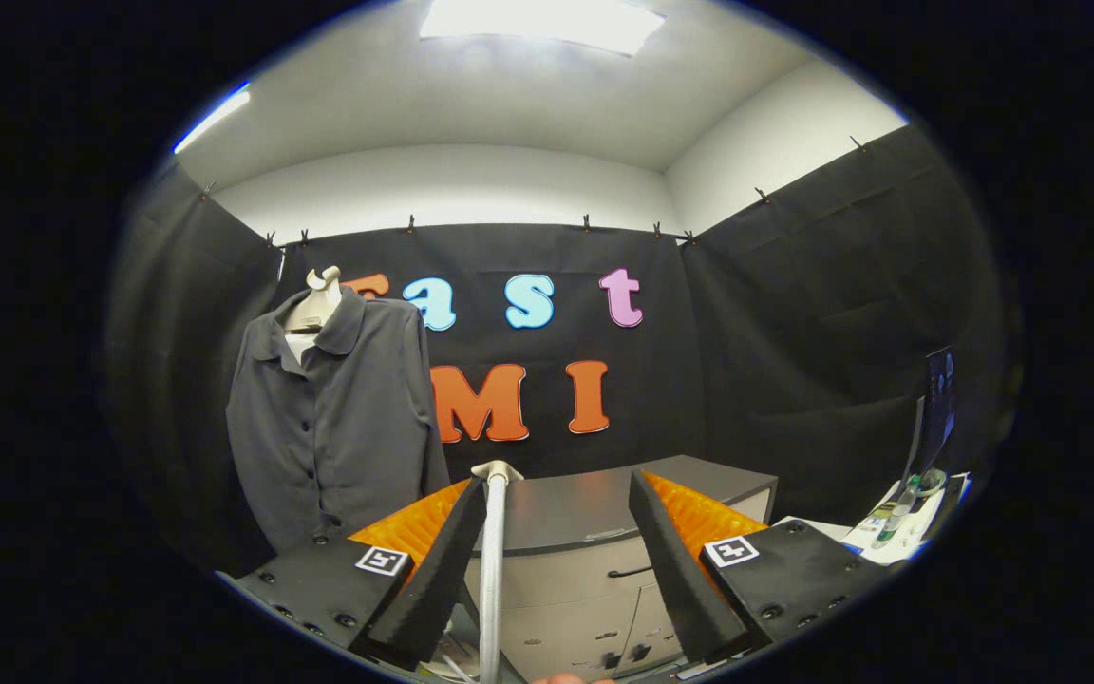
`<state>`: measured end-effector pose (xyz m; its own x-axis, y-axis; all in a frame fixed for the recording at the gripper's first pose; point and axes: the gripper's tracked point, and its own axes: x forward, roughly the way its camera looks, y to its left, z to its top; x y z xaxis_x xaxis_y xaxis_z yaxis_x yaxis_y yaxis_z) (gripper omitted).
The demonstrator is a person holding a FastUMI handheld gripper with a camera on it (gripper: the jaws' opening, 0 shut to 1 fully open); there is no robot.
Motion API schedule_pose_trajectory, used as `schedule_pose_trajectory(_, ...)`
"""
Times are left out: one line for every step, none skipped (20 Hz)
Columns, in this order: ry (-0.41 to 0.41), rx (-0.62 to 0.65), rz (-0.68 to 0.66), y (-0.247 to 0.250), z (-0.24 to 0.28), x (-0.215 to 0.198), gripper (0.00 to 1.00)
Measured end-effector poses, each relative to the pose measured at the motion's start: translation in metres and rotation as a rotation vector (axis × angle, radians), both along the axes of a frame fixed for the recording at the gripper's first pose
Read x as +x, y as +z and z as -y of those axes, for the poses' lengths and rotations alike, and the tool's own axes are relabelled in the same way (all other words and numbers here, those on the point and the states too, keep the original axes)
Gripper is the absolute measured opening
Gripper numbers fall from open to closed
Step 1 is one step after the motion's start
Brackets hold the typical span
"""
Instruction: Iron the clothes twice with a garment steamer, once on the left side and once on the right side.
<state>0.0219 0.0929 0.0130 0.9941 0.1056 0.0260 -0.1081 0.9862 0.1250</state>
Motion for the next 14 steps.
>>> schedule_pose_trajectory(0.01,0.011,0.004,0.003,-0.002,0.002,0.97)
schedule_pose_trajectory(0.014,0.013,0.0,0.004,-0.005,0.005,0.97)
schedule_pose_trajectory(0.014,0.01,-0.005,0.004,-0.004,0.009,0.97)
schedule_pose_trajectory(0.011,0.004,-0.012,0.006,-0.005,0.015,0.97)
schedule_pose_trajectory(0.017,-0.002,-0.023,0.008,-0.009,0.02,0.97)
schedule_pose_trajectory(0.032,-0.008,-0.031,0.011,-0.015,0.027,0.97)
schedule_pose_trajectory(0.049,-0.019,-0.036,0.015,-0.023,0.037,0.97)
schedule_pose_trajectory(0.062,-0.036,-0.041,0.018,-0.029,0.047,0.97)
schedule_pose_trajectory(0.074,-0.054,-0.043,0.022,-0.034,0.059,0.97)
schedule_pose_trajectory(0.087,-0.064,-0.051,0.026,-0.04,0.071,0.97)
schedule_pose_trajectory(0.107,-0.063,-0.056,0.03,-0.048,0.082,0.97)
schedule_pose_trajectory(0.133,-0.057,-0.067,0.031,-0.058,0.093,0.97)
schedule_pose_trajectory(0.161,-0.05,-0.079,0.034,-0.071,0.107,0.97)
schedule_pose_trajectory(0.181,-0.051,-0.089,0.037,-0.08,0.122,0.97)
